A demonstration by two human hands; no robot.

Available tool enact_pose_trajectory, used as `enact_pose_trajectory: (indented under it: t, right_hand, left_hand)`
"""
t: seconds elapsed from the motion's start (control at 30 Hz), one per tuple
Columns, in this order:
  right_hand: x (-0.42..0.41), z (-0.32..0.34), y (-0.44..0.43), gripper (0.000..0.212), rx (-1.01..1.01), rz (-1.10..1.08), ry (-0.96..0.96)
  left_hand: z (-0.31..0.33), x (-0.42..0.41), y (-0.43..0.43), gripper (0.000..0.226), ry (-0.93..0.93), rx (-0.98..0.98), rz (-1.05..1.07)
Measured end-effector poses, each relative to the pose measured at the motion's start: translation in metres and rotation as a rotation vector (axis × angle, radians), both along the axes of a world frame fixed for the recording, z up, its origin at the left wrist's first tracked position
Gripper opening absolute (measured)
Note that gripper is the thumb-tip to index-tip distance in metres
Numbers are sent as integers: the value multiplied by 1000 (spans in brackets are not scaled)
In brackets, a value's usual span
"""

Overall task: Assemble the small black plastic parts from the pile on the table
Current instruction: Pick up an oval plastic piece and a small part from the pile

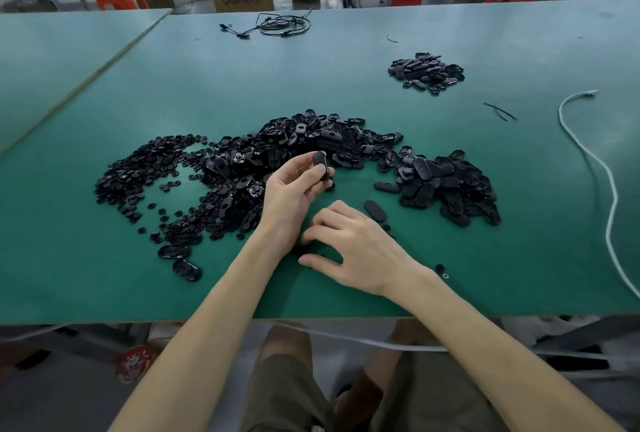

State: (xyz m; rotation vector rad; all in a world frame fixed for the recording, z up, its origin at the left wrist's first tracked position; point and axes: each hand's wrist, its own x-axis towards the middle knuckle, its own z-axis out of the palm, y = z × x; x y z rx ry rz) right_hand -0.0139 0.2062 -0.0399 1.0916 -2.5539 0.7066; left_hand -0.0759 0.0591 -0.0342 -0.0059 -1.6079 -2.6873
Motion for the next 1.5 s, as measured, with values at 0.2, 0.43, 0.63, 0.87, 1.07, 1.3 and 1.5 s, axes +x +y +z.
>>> enact_pose_trajectory:
  t: [0.2, 0.43, 0.63, 0.87, 1.07, 1.3, 1.5]
  right_hand:
    - [-1, 2, 0, 15, -20, -38, 6]
    - [2, 4, -2, 19, -65, -36, 35]
    - [0, 6, 0, 20, -22, -6, 3]
    - [0, 10, -1, 17, -21, -68, 23]
    - [-1, 7, -5, 15, -63, -195, 39]
    - [-6, 8, 3, 10, -429, -411, -216]
    - [-12, 10, 9, 6, -650, -462, -326]
  left_hand:
    - [-2, 1, 1, 16, 22, -64, -73]
    - [-2, 0, 1, 17, 22, -78, -86]
    - [-3, 0, 1, 19, 36, -60, -101]
    - [-1, -1, 1, 17, 32, -95, -123]
    - [-1, -1, 1, 8, 35, -132, -140]
    - [-3, 0, -1, 16, 72, -213, -136]
    - [-7, 1, -2, 16, 71, -269, -85]
